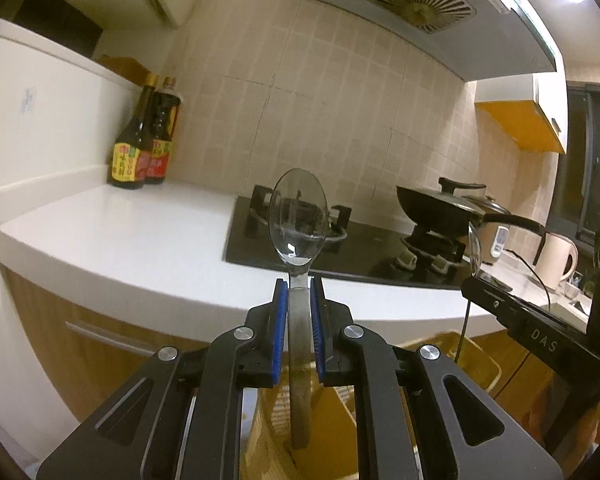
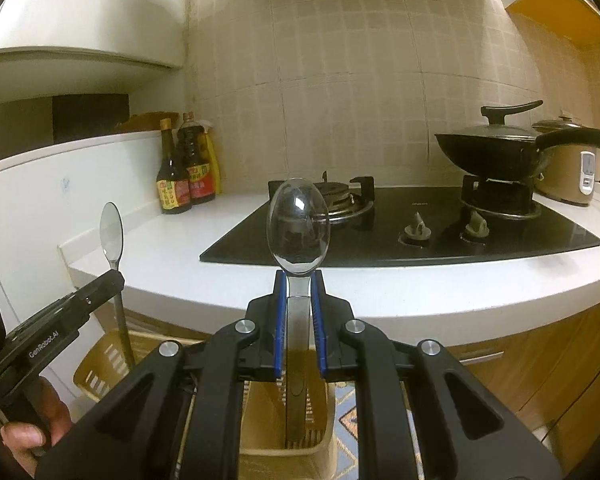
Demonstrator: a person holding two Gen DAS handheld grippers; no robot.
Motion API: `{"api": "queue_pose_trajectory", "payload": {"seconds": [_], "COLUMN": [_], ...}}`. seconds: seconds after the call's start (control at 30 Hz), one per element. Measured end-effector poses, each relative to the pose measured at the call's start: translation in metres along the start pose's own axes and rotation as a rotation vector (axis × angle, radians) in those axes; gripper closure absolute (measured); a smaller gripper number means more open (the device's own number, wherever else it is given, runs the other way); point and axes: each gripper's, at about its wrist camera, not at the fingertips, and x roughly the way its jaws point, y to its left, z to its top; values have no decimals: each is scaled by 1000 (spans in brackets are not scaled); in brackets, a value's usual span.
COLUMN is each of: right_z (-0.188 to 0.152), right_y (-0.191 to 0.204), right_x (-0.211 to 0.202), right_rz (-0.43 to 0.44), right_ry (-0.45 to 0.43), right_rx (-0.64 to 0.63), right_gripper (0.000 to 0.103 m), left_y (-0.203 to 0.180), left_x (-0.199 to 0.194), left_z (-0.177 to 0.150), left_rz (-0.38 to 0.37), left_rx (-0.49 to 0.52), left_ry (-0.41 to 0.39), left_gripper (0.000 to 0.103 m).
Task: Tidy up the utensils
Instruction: 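Lift both spoons over the beige caddy and open the left then right tool, then grasp the black ladle with the right tool while the left tool grasps a clear spoon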
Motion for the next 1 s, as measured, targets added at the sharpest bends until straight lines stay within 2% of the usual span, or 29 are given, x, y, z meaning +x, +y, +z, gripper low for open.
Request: {"api": "queue_pose_trajectory", "payload": {"seconds": [0.1, 0.13, 0.17, 0.23, 0.27, 0.3, 0.37, 0.47, 0.63, 0.83, 1.0], "right_z": [-4, -5, -7, -9, -9, -10, -11, -12, -15, -35, -70], "right_y": [0, 0, 0, -1, -1, -2, -1, 2, 4, 15, 26], "right_x": [-2, -3, -5, -11, -14, -18, -28, -43, -65, -76, -75], "right_rz": [16, 21, 23, 26, 29, 36, 36, 31, 30, 92, 192], "right_ry": [22, 27, 32, 39, 43, 48, 50, 70, 155, 351, 543], "right_rx": [4, 5, 4, 5, 8, 11, 7, -14, -37, -76, -80], "right_gripper": [90, 88, 83, 78, 73, 63, 54, 54, 54, 55, 55], "left_y": [2, 3, 3, 4, 4, 5, 8, 11, 12, 10, 6], "left_x": [-5, -7, -8, -14, -17, -21, -29, -41, -58, -59, -51], "left_z": [-2, -3, -3, -4, -4, -3, -2, -2, -6, -28, -62], "left_rz": [-1, -4, -7, -8, -10, -20, -40, -56, -96, -126, -127], "left_rx": [2, 0, -1, -1, -2, -10, -32, -52, -85, -121, -116], "left_ry": [8, 13, 15, 19, 24, 35, 53, 87, 213, 436, 626], "left_gripper": [90, 86, 81, 80, 79, 79, 70, 67, 67, 67, 67]}}
